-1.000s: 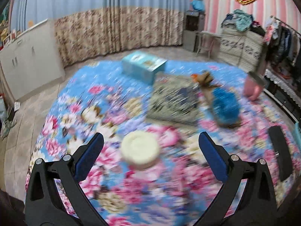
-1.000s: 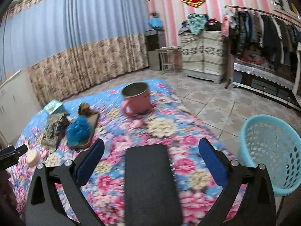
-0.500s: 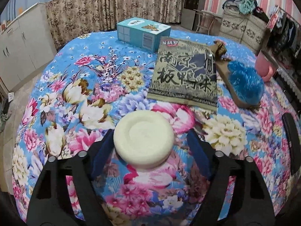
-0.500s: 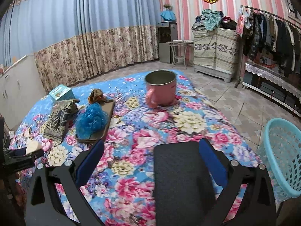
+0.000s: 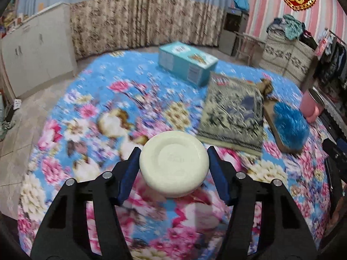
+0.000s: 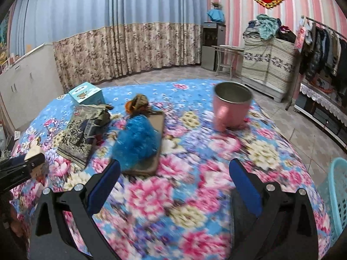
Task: Collect trash
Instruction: 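Grasp the white round lid with the left gripper, then grasp the blue plastic bag with the right gripper, then carry the white lid and blue bag with both grippers over the basket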
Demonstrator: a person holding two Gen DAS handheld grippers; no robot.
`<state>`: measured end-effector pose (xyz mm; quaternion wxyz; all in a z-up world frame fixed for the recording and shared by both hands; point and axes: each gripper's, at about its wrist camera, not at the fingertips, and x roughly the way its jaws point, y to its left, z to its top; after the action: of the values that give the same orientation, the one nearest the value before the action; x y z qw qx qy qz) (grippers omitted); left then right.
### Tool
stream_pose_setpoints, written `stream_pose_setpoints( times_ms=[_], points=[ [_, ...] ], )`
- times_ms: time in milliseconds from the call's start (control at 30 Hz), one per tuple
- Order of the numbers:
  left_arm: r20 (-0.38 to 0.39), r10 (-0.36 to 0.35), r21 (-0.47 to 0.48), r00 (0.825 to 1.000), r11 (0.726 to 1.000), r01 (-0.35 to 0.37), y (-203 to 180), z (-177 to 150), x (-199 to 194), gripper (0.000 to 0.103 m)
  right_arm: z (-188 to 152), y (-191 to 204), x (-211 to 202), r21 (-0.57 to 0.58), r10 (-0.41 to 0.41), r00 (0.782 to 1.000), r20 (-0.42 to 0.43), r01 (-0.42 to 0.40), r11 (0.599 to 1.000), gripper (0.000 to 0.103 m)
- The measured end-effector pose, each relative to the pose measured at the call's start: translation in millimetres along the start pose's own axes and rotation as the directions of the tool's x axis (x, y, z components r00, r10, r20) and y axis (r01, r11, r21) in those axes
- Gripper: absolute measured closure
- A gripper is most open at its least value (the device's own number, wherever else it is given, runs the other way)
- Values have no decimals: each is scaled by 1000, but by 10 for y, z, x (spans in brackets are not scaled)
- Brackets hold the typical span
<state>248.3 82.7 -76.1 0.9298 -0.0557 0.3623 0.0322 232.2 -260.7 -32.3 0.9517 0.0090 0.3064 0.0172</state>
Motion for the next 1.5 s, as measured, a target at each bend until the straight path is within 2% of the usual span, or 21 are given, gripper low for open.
stream_pose_setpoints(
  times_ms=[133,267,333,400,433,500,567,600,767,900,1067,1233,1400,1500],
  points=[
    [58,56,-17,997,998,-55,96,39,-76,42,102,176,157,-31,22,1000,-13,-22,999,5],
    [66,70,-37,995,997,-68,226,64,-80,42,162,289,365,-34,29,998,-55,-31,999,7],
    [58,63,-61,996,996,-60,288,65,-62,42,174,325,441,-44,31,997,-72,-34,998,16],
    [52,56,-73,997,996,-53,321,75,-46,42,176,348,514,-49,41,995,-93,-46,998,35],
    [50,55,-74,997,996,-51,328,73,-43,42,178,357,545,-47,53,993,-103,-58,997,40],
    [50,56,-71,997,996,-53,308,59,-40,42,179,381,566,-51,82,991,-104,-88,995,64],
    [53,60,-63,997,996,-57,290,54,-47,42,176,418,561,-66,100,990,-99,-107,992,76],
    [56,62,-57,997,997,-59,278,53,-51,42,179,421,526,-75,109,990,-91,-116,990,78],
    [62,75,-40,995,997,-72,239,44,-55,42,203,280,252,-67,137,990,-44,-140,988,80],
    [80,85,-20,993,996,-84,163,52,-114,42,192,-10,-76,-29,153,988,-10,-153,988,80],
    [99,44,21,994,999,-47,-118,108,-270,42,110,-423,-490,-27,106,993,43,-105,994,80],
    [136,-64,72,989,996,54,-656,270,-549,42,56,-936,-824,43,69,994,90,-73,996,80],
    [186,-175,180,967,973,142,-1397,365,-807,42,-79,-1439,-1123,84,-8,993,117,-1,996,80],
    [172,-250,216,953,953,211,-1818,352,-865,42,-167,-1774,-1287,109,-74,990,123,60,992,80]
  ],
)
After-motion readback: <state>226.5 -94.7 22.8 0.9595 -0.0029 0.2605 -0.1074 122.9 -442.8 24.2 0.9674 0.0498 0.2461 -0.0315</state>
